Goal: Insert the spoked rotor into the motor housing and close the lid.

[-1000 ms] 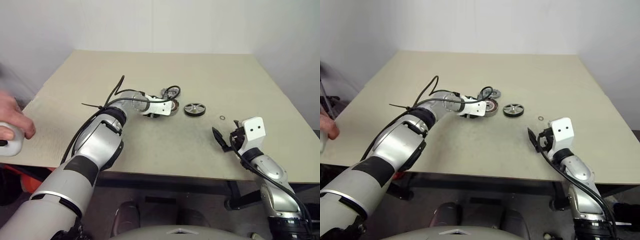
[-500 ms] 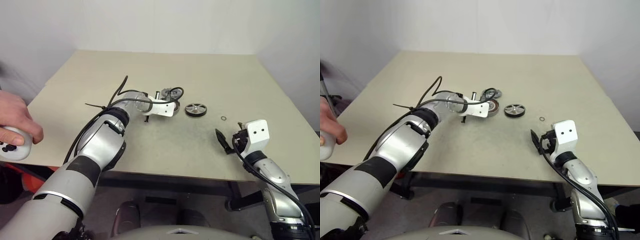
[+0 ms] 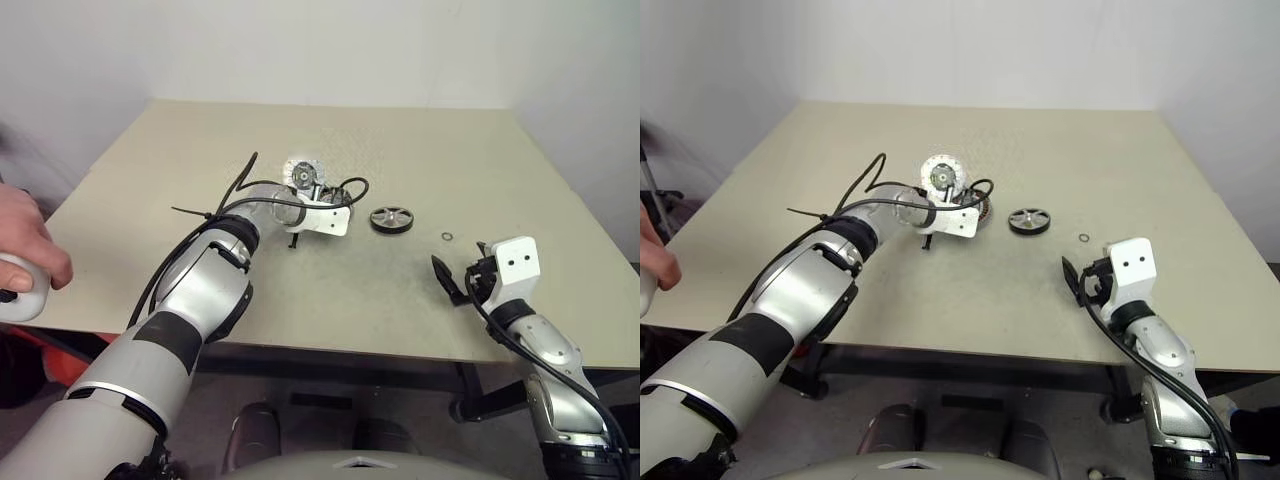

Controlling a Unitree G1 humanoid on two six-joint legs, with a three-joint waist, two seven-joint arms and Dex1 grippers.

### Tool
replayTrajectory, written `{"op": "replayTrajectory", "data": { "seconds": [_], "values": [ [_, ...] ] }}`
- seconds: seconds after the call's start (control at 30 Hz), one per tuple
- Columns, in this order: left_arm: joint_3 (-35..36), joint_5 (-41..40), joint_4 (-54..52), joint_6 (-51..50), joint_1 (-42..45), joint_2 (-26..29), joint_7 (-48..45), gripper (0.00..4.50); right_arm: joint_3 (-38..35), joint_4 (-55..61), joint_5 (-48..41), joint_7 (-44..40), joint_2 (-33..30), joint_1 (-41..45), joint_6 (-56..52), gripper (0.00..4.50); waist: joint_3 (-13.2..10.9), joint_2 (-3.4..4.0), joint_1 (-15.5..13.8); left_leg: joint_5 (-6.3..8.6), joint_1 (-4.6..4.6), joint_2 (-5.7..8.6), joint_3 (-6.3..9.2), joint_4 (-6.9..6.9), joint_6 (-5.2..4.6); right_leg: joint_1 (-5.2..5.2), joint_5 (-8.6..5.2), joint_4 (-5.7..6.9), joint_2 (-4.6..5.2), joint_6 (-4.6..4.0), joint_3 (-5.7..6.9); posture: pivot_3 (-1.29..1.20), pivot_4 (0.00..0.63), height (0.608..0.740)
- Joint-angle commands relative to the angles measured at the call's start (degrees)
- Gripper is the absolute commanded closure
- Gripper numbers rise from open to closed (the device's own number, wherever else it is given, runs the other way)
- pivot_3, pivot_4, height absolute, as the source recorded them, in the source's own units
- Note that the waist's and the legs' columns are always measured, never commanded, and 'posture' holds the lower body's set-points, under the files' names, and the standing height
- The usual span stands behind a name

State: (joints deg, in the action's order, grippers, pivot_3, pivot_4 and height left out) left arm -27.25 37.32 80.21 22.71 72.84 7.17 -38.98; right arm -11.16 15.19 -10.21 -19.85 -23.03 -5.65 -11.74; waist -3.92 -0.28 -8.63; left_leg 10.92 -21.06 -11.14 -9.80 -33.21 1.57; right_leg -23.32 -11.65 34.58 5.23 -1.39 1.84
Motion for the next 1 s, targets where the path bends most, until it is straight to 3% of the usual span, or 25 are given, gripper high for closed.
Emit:
{"op": "replayTrajectory", "data": {
  "seconds": [0.03,0.43,1.0],
  "values": [
    [0.3,-0.3,-0.7,1.0,1.2,1.0,-0.4,4.48,-1.0,0.9,0.1,0.2,-0.5,1.1,0.6,0.0,0.0,0.0,0.0,0.0,0.0,0.0,0.0,0.0,0.0,0.0,0.0,0.0,0.0,0.0,0.0,0.0,0.0,0.74],
    [2.1,-3.1,-1.8,8.4,3.3,2.3,-8.2,4.48,-0.5,-1.6,0.3,-0.6,-0.8,3.1,1.1,0.0,0.0,0.0,-0.1,0.01,-0.01,0.02,0.0,0.0,-0.02,0.0,0.0,0.0,0.02,0.0,0.0,0.0,0.0,0.74],
    [7.1,-16.0,-5.9,25.2,1.4,-2.2,-36.1,4.48,-0.8,-3.7,0.7,-1.4,-1.2,4.8,1.8,0.0,0.0,0.0,-0.1,0.03,0.01,0.12,-0.02,0.0,-0.07,0.0,-0.01,0.08,0.15,0.0,-0.02,0.0,0.0,0.74]
  ]
}}
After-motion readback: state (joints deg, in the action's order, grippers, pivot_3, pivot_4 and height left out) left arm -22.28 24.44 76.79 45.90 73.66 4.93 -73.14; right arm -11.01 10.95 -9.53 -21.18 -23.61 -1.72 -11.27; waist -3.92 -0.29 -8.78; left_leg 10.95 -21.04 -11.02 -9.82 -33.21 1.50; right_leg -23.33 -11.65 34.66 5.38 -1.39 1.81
